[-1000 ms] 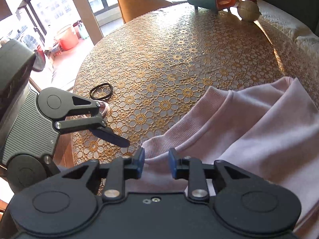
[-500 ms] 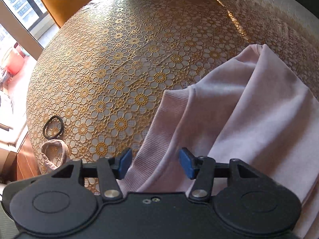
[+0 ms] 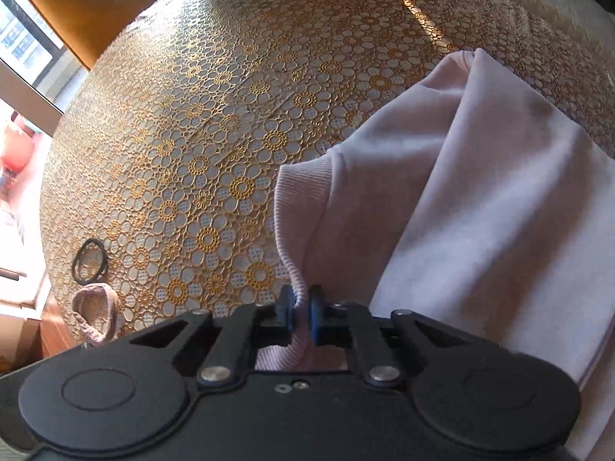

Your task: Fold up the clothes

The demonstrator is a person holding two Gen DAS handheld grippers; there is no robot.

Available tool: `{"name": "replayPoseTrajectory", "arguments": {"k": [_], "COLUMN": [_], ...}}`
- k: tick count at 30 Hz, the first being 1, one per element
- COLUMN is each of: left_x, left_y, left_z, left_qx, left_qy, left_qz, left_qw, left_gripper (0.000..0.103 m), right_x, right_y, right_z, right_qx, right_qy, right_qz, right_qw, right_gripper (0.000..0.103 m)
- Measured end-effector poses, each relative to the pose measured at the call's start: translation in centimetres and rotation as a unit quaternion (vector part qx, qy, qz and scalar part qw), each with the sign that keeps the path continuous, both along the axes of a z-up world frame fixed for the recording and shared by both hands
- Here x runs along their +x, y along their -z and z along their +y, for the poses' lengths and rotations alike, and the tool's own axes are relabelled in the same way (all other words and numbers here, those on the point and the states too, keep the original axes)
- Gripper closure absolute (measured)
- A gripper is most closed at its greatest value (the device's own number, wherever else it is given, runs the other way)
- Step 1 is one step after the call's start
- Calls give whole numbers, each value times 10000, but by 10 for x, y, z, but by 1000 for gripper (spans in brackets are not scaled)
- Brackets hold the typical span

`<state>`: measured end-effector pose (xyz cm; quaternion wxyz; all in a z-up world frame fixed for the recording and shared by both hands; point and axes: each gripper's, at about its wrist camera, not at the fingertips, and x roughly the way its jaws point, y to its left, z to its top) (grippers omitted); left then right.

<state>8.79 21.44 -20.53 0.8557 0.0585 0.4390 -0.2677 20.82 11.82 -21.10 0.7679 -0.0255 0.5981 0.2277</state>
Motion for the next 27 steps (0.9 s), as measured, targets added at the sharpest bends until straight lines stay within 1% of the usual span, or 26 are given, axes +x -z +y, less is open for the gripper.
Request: {"name": "replayPoseTrajectory", "arguments": {"k": [3,5,8,11,12,15,18,21,27], "left_x": [14,27,48,55,60,76,90,98,109], "left_y": [-1,0,-5,-9,-8,1,5,4,0], "left_z": [11,11,3,-11,-15,-21,-24,-27,-39], "left_qx": [-463,-748,-1098,-1121,-1029,-801,-926,-1058,-939], "left_qy": [-275,-446,-569,-621,-674,-931,-1154,-1241,-1231], "left_qz": [324,525,634,601,592,729,1028,1086,1088], "left_qw": [9980,9948,9903,9899,9906,9897,9836,9806,9819], "left_gripper": [26,26,26,26,26,26,26,25,26], "right_x": [1,1,1,0,-1,-1,0,-1,-2], "right_y": [-10,-17,-23,-27,-29,-33,-38,-44,-48], "right_z": [-18,-26,-35,-42,-44,-53,-60,-66,-71], "right_qx": [486,685,855,966,996,1097,1228,1339,1443], "right_qy": [83,111,109,71,45,5,34,66,22], "right_qz": [106,107,101,80,61,13,-9,-58,-111], "right_qw": [9987,9975,9962,9953,9950,9940,9924,9910,9895], "right_gripper": [0,0,0,0,0,0,0,0,0]}}
